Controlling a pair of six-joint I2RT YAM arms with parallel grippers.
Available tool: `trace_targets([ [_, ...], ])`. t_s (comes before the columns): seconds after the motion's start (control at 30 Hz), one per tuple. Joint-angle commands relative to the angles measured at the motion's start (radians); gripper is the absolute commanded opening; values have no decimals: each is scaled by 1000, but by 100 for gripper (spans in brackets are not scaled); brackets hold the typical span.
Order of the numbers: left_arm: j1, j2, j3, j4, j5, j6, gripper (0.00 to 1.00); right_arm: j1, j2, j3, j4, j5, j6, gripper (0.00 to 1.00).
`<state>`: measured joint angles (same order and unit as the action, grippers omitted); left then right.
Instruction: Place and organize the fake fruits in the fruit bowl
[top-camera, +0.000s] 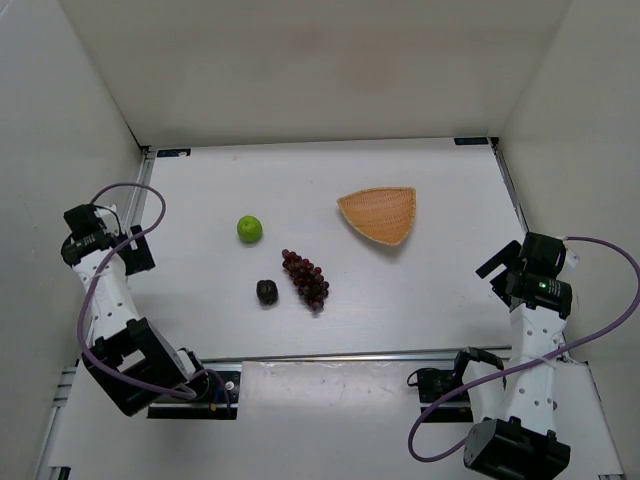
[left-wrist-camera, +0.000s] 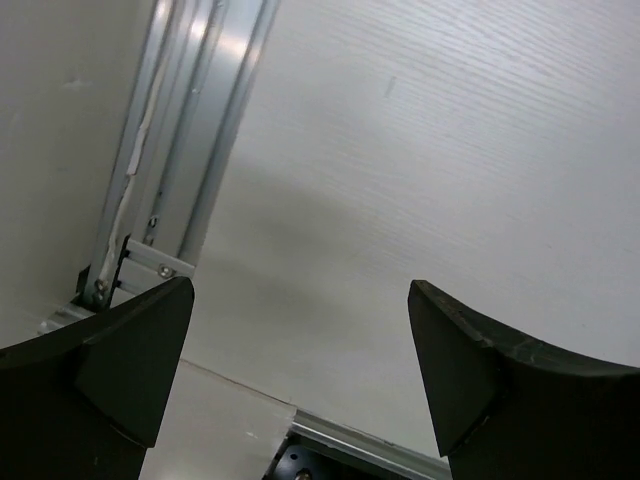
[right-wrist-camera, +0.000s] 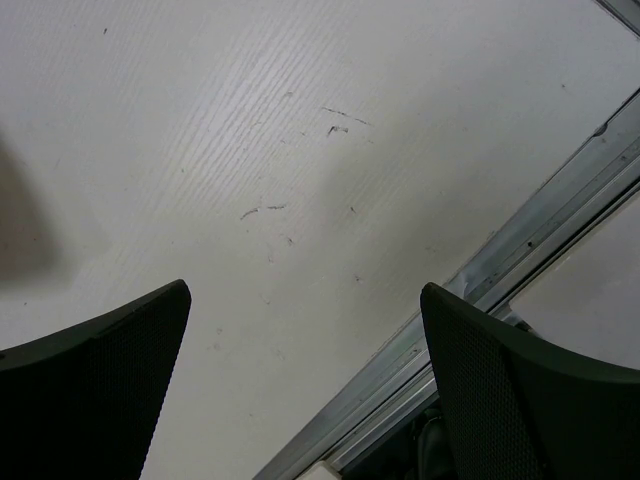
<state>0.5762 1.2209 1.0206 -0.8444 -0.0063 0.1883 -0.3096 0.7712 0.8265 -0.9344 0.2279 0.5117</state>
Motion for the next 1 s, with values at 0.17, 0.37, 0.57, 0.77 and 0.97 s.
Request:
trace_targets([
  [0.17, -351, 35, 148, -96, 165, 113, 100, -3, 19, 25, 9, -111, -61, 100],
  [0.37, -679, 343, 375, -107, 91, 57, 100, 15, 60, 13, 52, -241, -39, 100],
  [0.57, -780, 630, 568, -130, 115, 39, 100, 26, 60, -20, 52, -260, -30, 100],
  [0.77, -820, 794, 622, -85, 51, 30, 100, 26, 42, -29, 32, -249, -41, 100],
  [0.97, -829, 855, 668, -64, -6, 0, 89, 26, 51, -7, 22, -240, -41, 100],
])
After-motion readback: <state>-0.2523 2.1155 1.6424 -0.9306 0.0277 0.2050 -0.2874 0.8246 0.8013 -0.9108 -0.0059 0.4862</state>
